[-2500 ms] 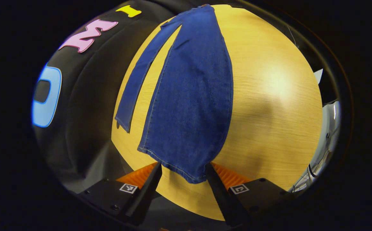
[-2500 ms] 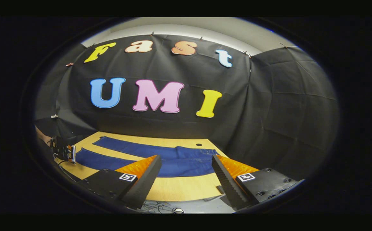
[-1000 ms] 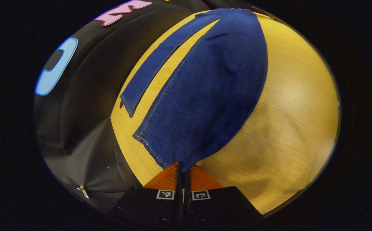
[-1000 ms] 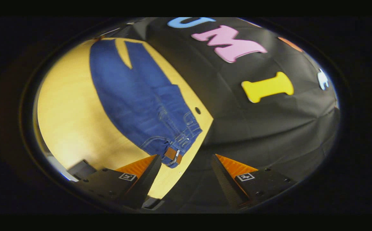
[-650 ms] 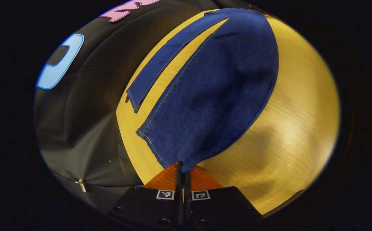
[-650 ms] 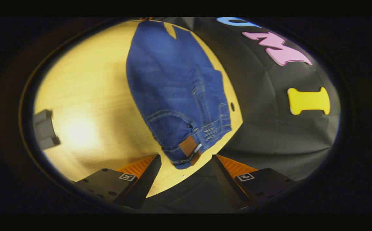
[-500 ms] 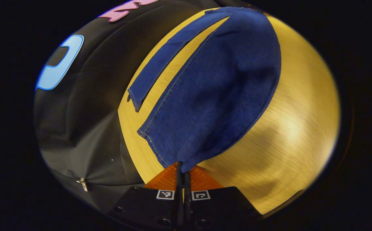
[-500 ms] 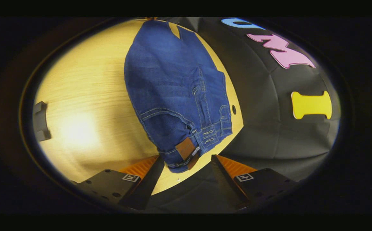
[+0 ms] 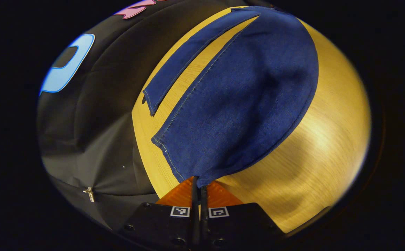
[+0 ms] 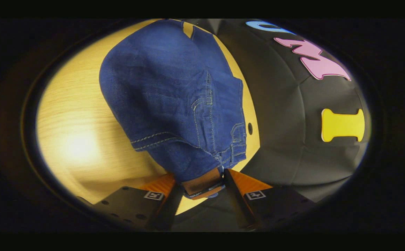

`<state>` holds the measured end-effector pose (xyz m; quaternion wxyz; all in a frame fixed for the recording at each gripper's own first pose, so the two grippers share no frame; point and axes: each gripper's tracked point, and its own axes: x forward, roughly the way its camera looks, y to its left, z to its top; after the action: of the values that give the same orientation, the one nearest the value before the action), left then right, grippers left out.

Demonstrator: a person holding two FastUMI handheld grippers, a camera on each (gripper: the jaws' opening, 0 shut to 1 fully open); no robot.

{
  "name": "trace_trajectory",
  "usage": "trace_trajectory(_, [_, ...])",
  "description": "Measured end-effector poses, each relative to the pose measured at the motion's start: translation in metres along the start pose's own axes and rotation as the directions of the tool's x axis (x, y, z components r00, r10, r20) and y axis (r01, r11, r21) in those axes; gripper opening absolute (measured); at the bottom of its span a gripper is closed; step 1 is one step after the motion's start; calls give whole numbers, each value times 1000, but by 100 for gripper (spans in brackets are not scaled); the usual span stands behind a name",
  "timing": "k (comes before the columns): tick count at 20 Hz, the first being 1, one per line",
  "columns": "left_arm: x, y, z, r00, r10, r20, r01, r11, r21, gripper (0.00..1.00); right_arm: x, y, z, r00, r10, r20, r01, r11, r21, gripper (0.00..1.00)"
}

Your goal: Grasp the waist and the cuffs of the jeans and fold them to make the two legs overlap; first hold the waist and fold one-third of the jeans toward the cuffs, then hold the cuffs and fold the remaining one-third in the same direction to finish folding.

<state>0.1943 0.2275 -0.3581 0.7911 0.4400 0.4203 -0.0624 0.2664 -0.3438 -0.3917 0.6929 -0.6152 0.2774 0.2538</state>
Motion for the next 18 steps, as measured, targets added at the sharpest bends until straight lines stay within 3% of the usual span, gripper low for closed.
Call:
trace_trajectory(1, [1,0,0,1000,5,-6,-5,1000,-1,5,5,0,2,1000,-2,-1,2,1000,-15,51])
trace_trajectory(2, [2,0,0,1000,9,-10,-9,1000,3,5,9,2,-1,1000,-5,-13,5,999,-32,54])
trace_trajectory(3, [2,1,1,1000,14,-13,-14,1000,9,5,6,4,2,1000,8,-18,-9,999,-46,47])
trace_trajectory(4, [2,1,2,1000,20,-15,-19,1000,14,5,7,5,-2,999,9,-35,-11,998,-60,51])
trace_trajectory(5, [3,1,2,1000,25,-16,-25,1000,18,5,9,5,-4,999,24,-46,-26,998,-57,34])
trace_trajectory(7, [4,1,2,999,29,-15,-29,999,15,5,5,10,-5,997,66,-45,-68,997,-31,12])
trace_trajectory(8, [5,1,2,999,29,-17,-28,1000,5,5,5,12,-5,994,99,-44,-99,995,-3,17])
trace_trajectory(9, [4,3,2,999,29,-25,-29,999,-19,5,-2,9,-3,993,111,-34,-110,994,3,5])
trace_trajectory(10, [5,3,1,998,26,-49,-29,997,-67,5,-7,6,-2,993,111,-29,-111,994,-10,10])
trace_trajectory(14, [4,8,5,996,-27,-84,4,965,-262,6,-30,-9,1,992,122,-23,-122,993,-3,10])
trace_trajectory(18, [-3,20,15,997,-21,-78,-9,933,-360,5,-46,-45,7,993,114,-16,-112,986,121,10])
